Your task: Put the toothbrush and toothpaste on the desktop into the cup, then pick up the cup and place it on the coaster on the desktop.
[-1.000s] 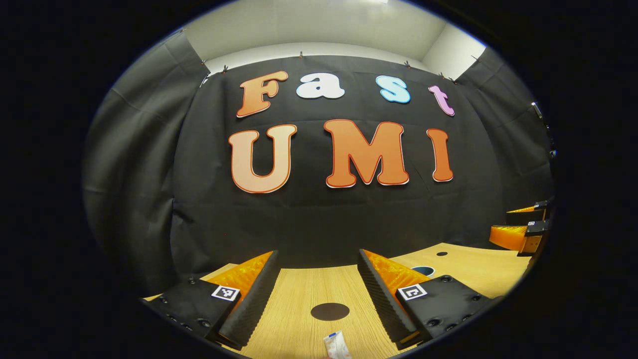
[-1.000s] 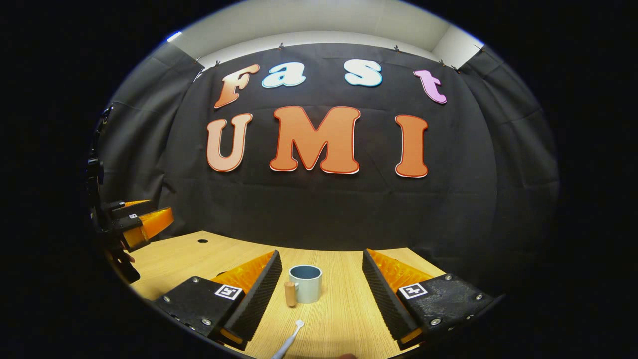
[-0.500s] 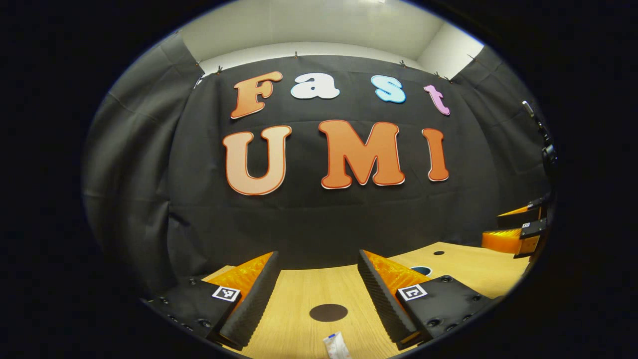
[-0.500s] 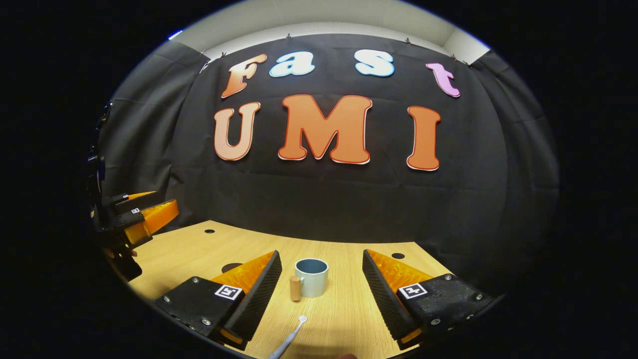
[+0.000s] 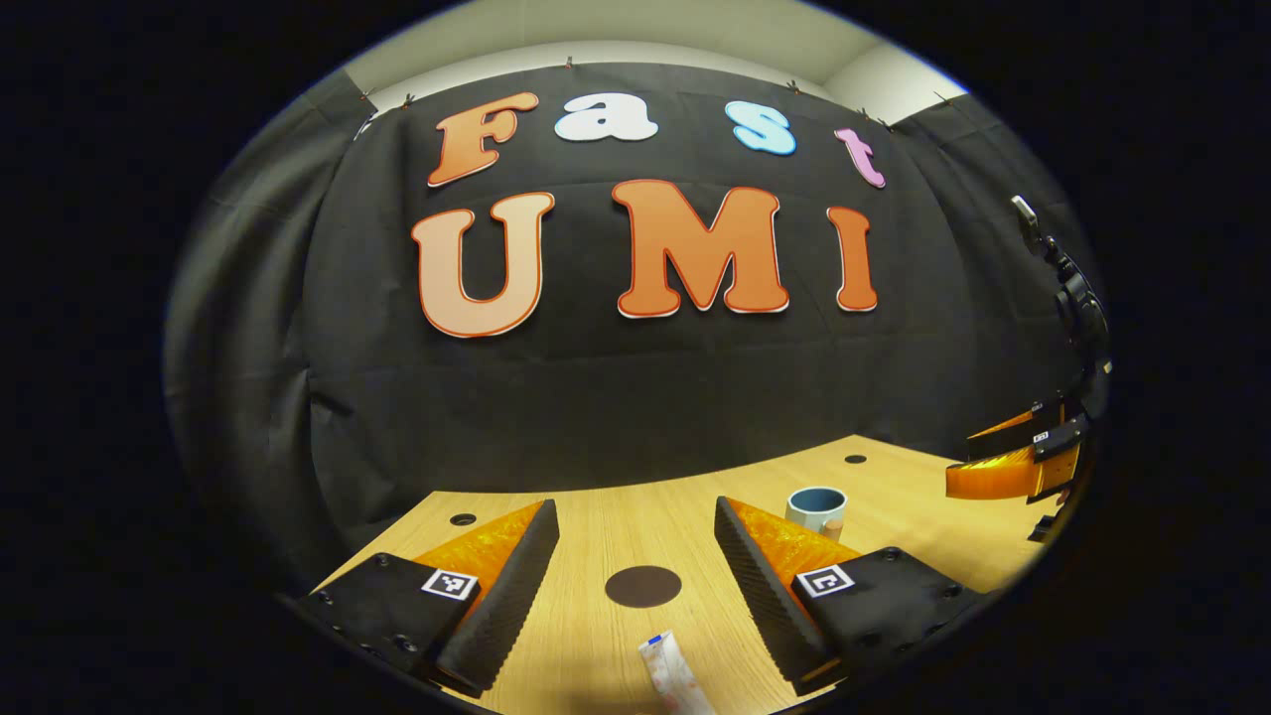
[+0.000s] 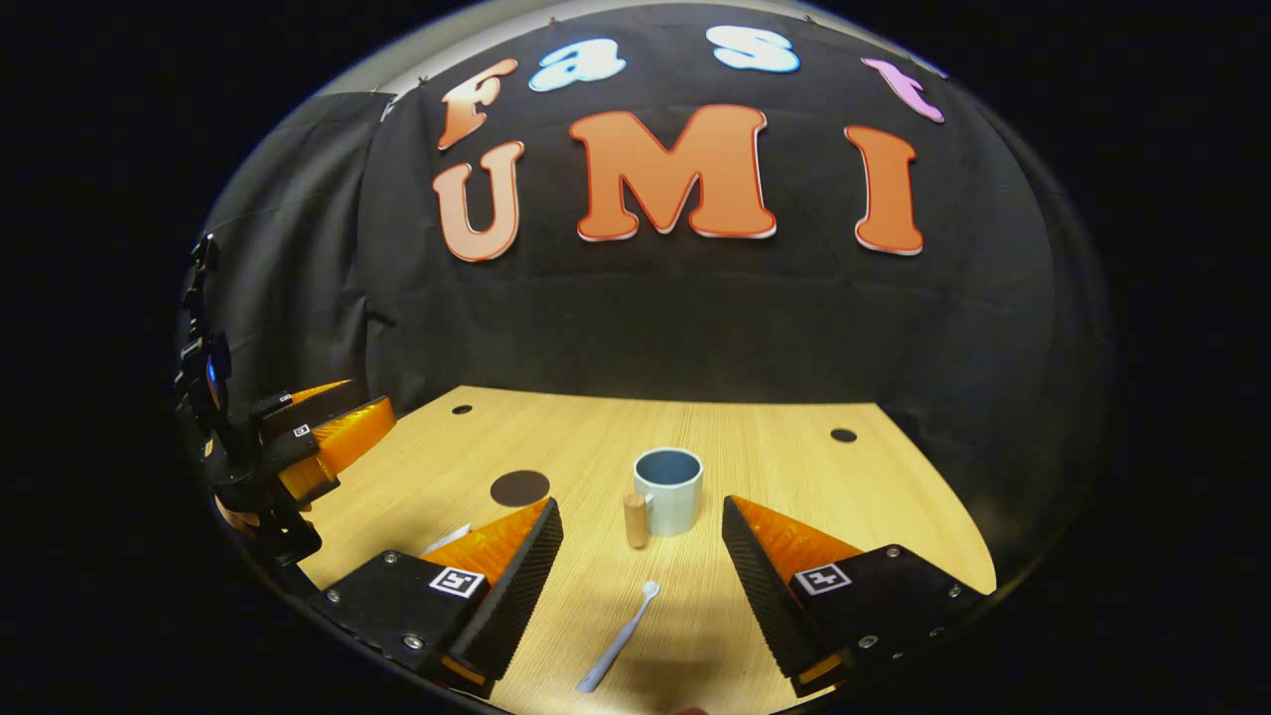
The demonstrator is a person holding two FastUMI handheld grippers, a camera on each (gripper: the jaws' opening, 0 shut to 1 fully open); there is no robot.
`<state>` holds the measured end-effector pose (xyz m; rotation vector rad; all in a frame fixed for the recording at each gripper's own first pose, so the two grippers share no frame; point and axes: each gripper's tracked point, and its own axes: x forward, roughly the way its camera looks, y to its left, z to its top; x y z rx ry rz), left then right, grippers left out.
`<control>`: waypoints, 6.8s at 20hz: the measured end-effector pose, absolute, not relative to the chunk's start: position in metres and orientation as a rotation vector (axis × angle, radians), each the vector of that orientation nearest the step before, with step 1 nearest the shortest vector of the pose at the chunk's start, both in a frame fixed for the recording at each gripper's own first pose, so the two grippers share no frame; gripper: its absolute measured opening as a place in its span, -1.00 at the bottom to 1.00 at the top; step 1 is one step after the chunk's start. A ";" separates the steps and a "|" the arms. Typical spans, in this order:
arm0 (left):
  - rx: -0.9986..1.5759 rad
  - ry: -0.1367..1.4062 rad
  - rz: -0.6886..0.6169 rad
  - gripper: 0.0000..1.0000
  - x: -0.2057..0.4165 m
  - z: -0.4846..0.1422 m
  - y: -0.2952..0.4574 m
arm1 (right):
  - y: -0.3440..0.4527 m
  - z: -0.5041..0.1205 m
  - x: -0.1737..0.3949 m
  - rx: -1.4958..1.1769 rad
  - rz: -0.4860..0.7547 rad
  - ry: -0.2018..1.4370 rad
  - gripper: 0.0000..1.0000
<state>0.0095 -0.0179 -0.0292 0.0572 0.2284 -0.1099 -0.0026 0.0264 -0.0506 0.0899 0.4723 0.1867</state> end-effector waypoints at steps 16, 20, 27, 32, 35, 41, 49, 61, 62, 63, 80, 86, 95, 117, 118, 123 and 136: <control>0.106 0.648 -0.163 1.00 0.003 -0.124 -0.021 | 0.046 -0.131 -0.034 0.072 0.274 0.983 0.77; 0.102 0.791 -0.184 0.99 -0.003 -0.152 -0.025 | 0.050 -0.136 -0.046 0.058 0.291 1.116 0.70; 0.020 1.028 -0.187 0.77 -0.032 -0.200 -0.034 | 0.058 -0.151 -0.057 0.055 0.274 1.231 0.38; -0.019 1.164 -0.146 0.37 -0.049 -0.232 -0.033 | 0.058 -0.160 -0.061 0.074 0.235 1.299 0.23; -0.076 1.216 -0.144 0.18 -0.054 -0.239 -0.043 | 0.068 -0.163 -0.073 0.120 0.238 1.366 0.15; -0.098 1.352 -0.104 -0.16 -0.043 -0.239 -0.061 | 0.072 -0.179 -0.077 0.056 0.232 1.425 0.00; -0.155 1.322 -0.106 -0.64 0.052 -0.228 -0.071 | 0.061 -0.187 -0.060 0.045 0.183 1.409 -0.70; -0.220 1.270 -0.116 -0.64 0.311 -0.189 -0.082 | 0.066 -0.153 -0.030 0.176 0.250 1.209 -0.86; -0.219 1.258 -0.114 -0.64 0.303 -0.167 -0.062 | 0.066 -0.149 -0.027 0.195 0.259 1.193 -0.86; -0.218 1.250 -0.113 -0.64 0.319 -0.157 -0.054 | 0.065 -0.145 -0.026 0.204 0.267 1.176 -0.86; -0.164 1.078 -0.124 -0.64 0.422 -0.033 0.032 | 0.045 -0.028 0.095 0.208 0.311 0.589 -0.86; -0.104 0.984 -0.109 -0.64 0.428 0.008 0.034 | 0.044 -0.010 0.133 0.218 0.322 0.422 -0.86; -0.064 0.851 -0.110 -0.65 0.436 0.048 0.048 | 0.034 0.004 0.190 0.160 0.270 0.206 -0.86; -0.102 0.767 -0.064 -0.65 0.446 0.105 0.082 | 0.034 -0.096 0.209 0.201 0.253 0.327 -0.85; -0.102 0.765 -0.062 -0.65 0.447 0.106 0.083 | 0.034 -0.097 0.208 0.203 0.249 0.334 -0.86; -0.110 0.766 -0.052 -0.65 0.448 0.112 0.092 | 0.031 -0.107 0.201 0.220 0.241 0.378 -0.85; -0.162 0.683 -0.138 -0.61 0.505 0.118 0.053 | 0.024 -0.096 0.161 0.194 0.252 0.401 -0.19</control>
